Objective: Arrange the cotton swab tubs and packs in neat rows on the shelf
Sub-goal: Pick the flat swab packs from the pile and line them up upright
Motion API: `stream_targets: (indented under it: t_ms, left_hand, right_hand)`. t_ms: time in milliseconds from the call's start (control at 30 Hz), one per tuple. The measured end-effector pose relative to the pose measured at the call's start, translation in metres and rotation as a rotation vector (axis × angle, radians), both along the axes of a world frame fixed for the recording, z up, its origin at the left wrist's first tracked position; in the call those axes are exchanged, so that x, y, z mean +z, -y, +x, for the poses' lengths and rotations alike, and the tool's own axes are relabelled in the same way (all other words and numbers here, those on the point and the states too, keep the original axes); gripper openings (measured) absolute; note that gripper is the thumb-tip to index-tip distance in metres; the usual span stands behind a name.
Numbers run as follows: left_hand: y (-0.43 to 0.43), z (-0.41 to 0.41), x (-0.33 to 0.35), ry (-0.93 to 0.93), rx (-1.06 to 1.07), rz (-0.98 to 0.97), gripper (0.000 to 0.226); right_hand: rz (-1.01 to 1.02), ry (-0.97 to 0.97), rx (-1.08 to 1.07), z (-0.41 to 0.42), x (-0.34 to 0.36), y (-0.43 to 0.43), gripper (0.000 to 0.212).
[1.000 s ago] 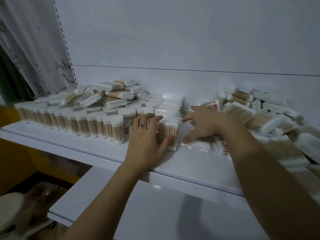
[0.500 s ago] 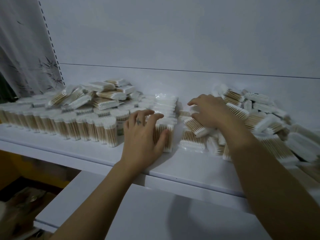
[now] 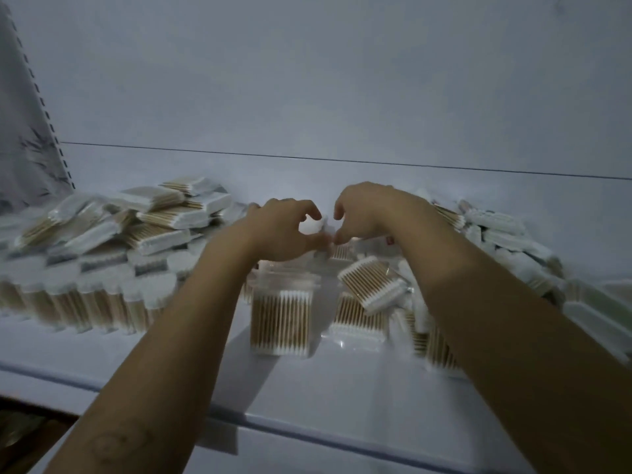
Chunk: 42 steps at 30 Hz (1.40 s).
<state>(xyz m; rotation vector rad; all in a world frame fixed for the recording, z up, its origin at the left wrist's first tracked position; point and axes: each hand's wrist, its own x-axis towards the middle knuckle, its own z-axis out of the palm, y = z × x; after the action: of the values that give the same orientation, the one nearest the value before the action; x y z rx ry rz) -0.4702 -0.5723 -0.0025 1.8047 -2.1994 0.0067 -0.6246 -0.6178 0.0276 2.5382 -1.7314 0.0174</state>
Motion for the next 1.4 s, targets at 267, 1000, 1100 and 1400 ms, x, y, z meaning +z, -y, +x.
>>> stream_targets:
  t_ms: [267, 1000, 1100, 1400]
  left_hand:
    - [0.039, 0.007, 0.026, 0.028, 0.003, 0.201, 0.063]
    - [0.088, 0.009, 0.048, 0.118, -0.033, 0.328, 0.065]
    - [0.083, 0.008, 0.046, 0.114, -0.040, 0.313, 0.064]
    - [0.075, 0.001, 0.044, 0.120, -0.064, 0.263, 0.061]
  right_hand:
    - [0.287, -0.396, 0.081, 0.018, -0.016, 0.057, 0.043]
    - [0.042, -0.383, 0.045, 0.021, -0.019, 0.096, 0.026]
    - [0.007, -0.311, 0.012, 0.010, -0.008, 0.090, 0.017]
    - [0.122, -0.515, 0.001, 0.036, -0.035, 0.084, 0.063]
